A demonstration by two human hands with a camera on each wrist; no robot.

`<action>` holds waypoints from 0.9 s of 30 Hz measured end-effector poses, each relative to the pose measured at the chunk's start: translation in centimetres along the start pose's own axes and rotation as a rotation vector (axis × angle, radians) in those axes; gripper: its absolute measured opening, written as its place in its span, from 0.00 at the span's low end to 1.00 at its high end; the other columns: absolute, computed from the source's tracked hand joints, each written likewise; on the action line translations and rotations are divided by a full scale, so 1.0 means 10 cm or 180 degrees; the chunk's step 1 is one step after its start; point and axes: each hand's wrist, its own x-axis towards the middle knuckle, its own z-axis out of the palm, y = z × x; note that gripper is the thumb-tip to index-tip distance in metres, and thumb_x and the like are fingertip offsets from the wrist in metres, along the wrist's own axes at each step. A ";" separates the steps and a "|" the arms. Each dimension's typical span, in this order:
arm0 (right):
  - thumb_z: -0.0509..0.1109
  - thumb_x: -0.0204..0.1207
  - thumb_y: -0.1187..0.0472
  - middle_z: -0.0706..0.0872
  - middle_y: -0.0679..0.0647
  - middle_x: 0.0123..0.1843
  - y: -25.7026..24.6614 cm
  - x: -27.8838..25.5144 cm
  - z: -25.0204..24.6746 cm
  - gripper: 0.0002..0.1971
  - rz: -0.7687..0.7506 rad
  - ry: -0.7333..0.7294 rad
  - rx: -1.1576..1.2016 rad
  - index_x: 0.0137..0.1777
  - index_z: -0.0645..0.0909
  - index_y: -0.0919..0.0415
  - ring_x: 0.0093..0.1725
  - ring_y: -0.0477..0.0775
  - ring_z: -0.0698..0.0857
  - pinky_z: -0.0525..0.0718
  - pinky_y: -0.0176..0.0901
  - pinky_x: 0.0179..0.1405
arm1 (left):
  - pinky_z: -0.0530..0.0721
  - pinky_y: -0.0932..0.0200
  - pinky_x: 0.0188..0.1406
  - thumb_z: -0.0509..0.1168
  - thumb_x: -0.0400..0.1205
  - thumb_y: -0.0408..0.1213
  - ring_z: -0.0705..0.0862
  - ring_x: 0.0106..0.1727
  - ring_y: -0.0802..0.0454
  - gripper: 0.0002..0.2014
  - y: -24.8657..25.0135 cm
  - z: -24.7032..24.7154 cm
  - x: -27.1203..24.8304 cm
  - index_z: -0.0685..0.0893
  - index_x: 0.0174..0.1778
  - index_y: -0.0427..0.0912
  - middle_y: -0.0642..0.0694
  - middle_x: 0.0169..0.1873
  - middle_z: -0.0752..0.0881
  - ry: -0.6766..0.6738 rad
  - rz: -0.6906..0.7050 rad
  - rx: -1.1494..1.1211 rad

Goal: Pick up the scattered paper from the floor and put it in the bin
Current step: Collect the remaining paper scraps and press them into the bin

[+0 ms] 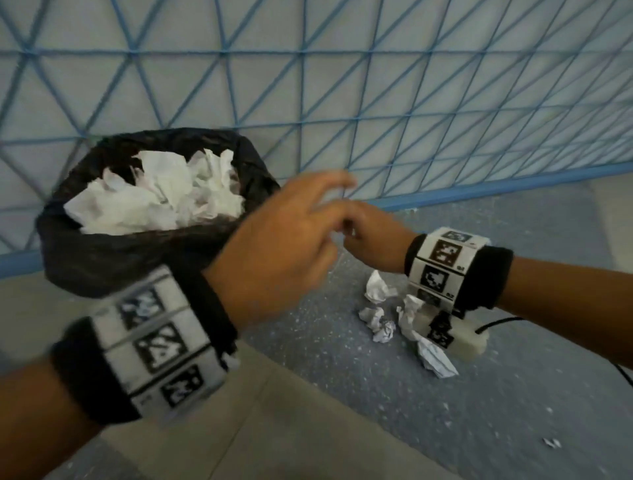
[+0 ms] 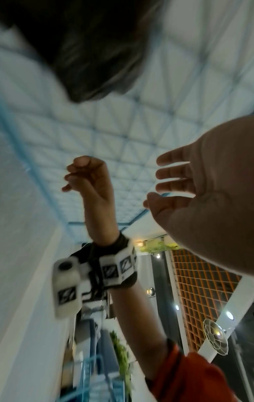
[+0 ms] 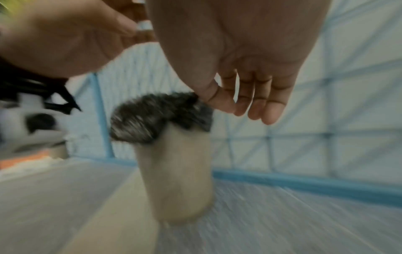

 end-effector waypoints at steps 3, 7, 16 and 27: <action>0.73 0.66 0.59 0.70 0.66 0.69 0.73 -0.33 0.23 0.31 0.0653 -0.0892 -0.0793 0.69 0.68 0.62 0.68 0.68 0.70 0.73 0.61 0.68 | 0.64 0.52 0.78 0.59 0.76 0.34 0.60 0.79 0.45 0.25 0.09 0.87 -0.02 0.74 0.71 0.46 0.41 0.79 0.62 -0.1114 -0.0508 -0.0380; 0.79 0.60 0.45 0.41 0.59 0.84 1.44 -0.80 0.46 0.56 0.0800 -0.2064 -0.1835 0.80 0.44 0.43 0.81 0.74 0.46 0.60 0.70 0.78 | 0.56 0.46 0.83 0.65 0.78 0.42 0.46 0.83 0.39 0.36 0.04 1.70 -0.02 0.57 0.80 0.52 0.40 0.83 0.43 -0.2525 -0.1048 -0.0370; 0.79 0.60 0.44 0.31 0.56 0.83 1.82 -0.83 0.80 0.57 0.0238 -0.2567 -0.1898 0.77 0.37 0.31 0.79 0.78 0.33 0.53 0.79 0.77 | 0.50 0.35 0.81 0.69 0.76 0.49 0.34 0.83 0.36 0.43 -0.10 2.54 0.13 0.49 0.80 0.62 0.42 0.81 0.30 -0.2850 -0.0967 -0.0175; 0.68 0.76 0.63 0.78 0.64 0.69 1.65 -0.92 0.96 0.18 0.0125 -0.0801 -0.0445 0.65 0.79 0.64 0.65 0.64 0.80 0.78 0.52 0.66 | 0.71 0.50 0.73 0.59 0.82 0.42 0.67 0.74 0.44 0.18 -0.09 2.61 -0.14 0.78 0.67 0.43 0.45 0.72 0.73 -0.2504 -0.0802 -0.0149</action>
